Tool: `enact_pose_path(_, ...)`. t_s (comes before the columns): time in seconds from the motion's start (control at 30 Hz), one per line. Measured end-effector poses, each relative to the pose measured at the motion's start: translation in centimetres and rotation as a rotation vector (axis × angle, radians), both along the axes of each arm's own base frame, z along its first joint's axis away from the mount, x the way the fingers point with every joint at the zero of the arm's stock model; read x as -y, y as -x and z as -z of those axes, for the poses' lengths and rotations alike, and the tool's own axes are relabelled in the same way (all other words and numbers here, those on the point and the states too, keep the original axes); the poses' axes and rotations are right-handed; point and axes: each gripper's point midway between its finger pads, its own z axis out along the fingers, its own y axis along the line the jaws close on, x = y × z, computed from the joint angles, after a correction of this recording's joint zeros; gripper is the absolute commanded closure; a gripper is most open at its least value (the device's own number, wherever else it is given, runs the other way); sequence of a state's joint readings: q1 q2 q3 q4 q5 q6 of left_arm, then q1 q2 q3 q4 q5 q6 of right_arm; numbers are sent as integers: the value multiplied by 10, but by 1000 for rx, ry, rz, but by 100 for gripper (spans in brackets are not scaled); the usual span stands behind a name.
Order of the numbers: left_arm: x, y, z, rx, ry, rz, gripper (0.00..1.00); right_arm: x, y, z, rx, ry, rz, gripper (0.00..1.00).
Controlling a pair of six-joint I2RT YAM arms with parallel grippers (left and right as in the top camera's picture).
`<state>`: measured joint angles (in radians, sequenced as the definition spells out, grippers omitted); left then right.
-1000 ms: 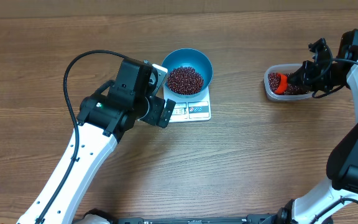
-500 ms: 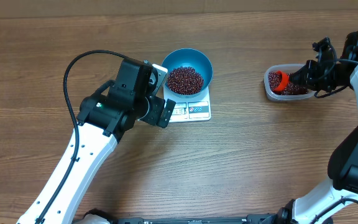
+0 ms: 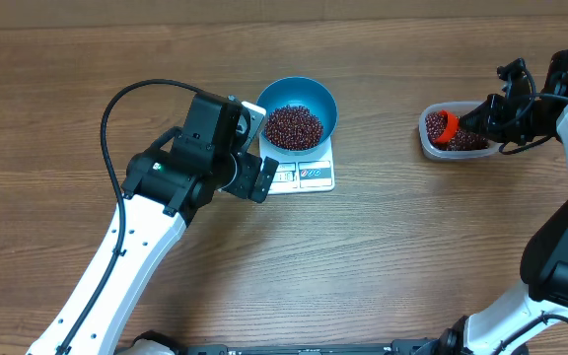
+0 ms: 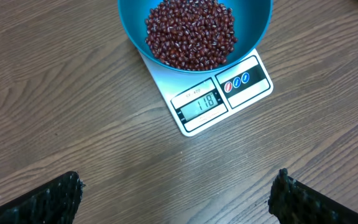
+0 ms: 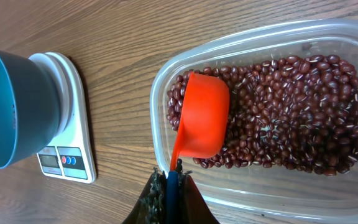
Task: Scoop item into bowl and weigh 150g on scale
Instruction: 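Lower the red cup into the beans and scoop with the right gripper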
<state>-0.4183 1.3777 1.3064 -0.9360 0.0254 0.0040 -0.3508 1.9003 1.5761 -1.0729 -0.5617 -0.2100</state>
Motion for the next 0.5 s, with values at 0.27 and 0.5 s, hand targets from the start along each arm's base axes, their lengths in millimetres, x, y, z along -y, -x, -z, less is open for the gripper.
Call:
enact_pose_path(0.27, 0, 0, 0, 0, 0, 0, 1, 4, 1, -1, 3, -17, 13, 96)
enact_pose_path(0.5, 0, 0, 0, 0, 0, 0, 0, 1, 3, 4, -20, -44, 10, 97)
